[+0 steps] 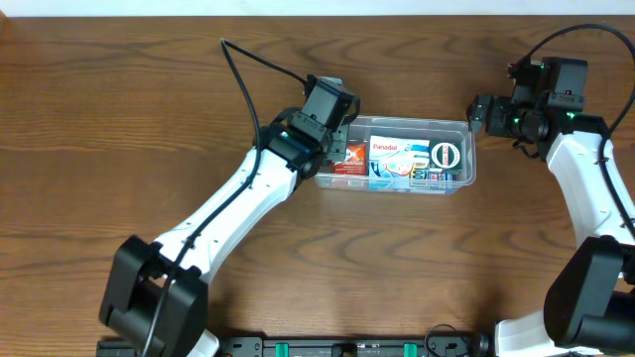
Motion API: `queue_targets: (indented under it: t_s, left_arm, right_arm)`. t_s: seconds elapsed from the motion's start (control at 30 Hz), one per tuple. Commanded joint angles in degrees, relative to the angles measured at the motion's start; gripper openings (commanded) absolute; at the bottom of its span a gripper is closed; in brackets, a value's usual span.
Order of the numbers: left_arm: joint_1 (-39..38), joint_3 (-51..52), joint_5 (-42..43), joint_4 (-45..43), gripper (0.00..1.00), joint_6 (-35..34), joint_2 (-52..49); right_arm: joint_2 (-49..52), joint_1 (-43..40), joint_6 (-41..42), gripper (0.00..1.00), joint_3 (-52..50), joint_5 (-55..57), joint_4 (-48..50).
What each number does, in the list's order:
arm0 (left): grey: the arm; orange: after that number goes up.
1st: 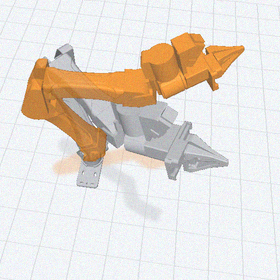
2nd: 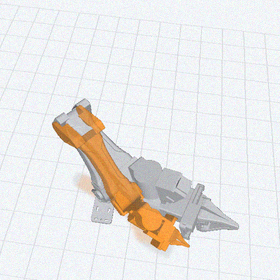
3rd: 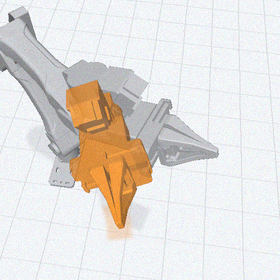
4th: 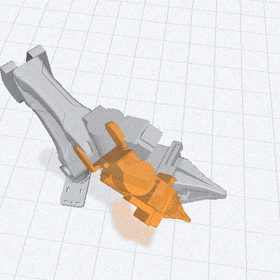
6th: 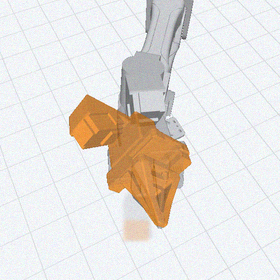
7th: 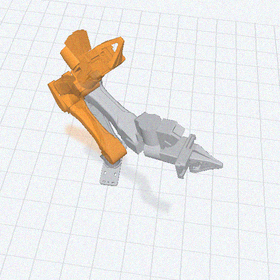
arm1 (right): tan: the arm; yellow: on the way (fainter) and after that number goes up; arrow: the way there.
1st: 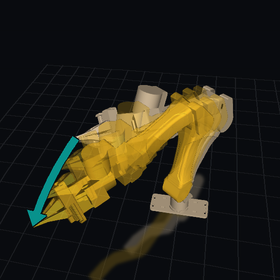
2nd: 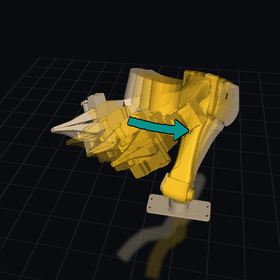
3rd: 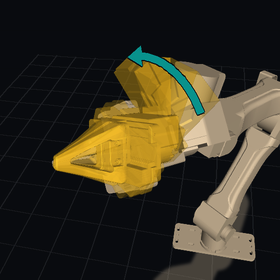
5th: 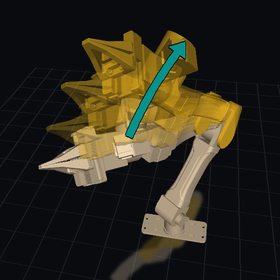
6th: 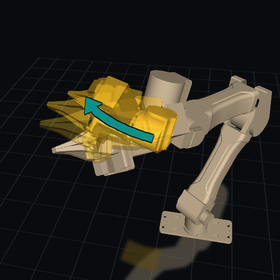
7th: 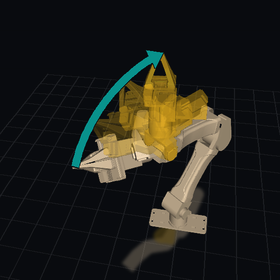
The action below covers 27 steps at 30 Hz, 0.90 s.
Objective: Pack container
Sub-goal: 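Carry the bottle over the container and lower it into the left end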
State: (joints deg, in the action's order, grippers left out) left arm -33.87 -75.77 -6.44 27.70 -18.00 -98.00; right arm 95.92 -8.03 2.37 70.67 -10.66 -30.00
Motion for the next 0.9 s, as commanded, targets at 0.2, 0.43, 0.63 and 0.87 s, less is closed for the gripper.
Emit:
queue_targets:
  t_s: [0.2, 0.43, 0.63, 0.87]
  left_arm:
    - [0.0, -0.2, -5.0, -0.6, 0.30, 0.4, -2.9]
    - [0.0, -0.2, -5.7, -0.9, 0.30, 0.3, -4.9]
    - [0.0, -0.2, -5.7, -1.6, 0.30, 0.3, -6.2]
    - [0.0, -0.2, -5.7, -1.6, 0.54, 0.3, -6.2]
  right_arm:
    - [0.1, -0.2, 0.4, 0.99, 0.9, 0.1, 0.0]
    - [0.1, -0.2, 0.4, 0.99, 0.9, 0.1, 0.0]
    - [0.1, -0.2, 0.4, 0.99, 0.9, 0.1, 0.0]
    - [0.1, -0.2, 0.4, 0.99, 0.9, 0.2, 0.0]
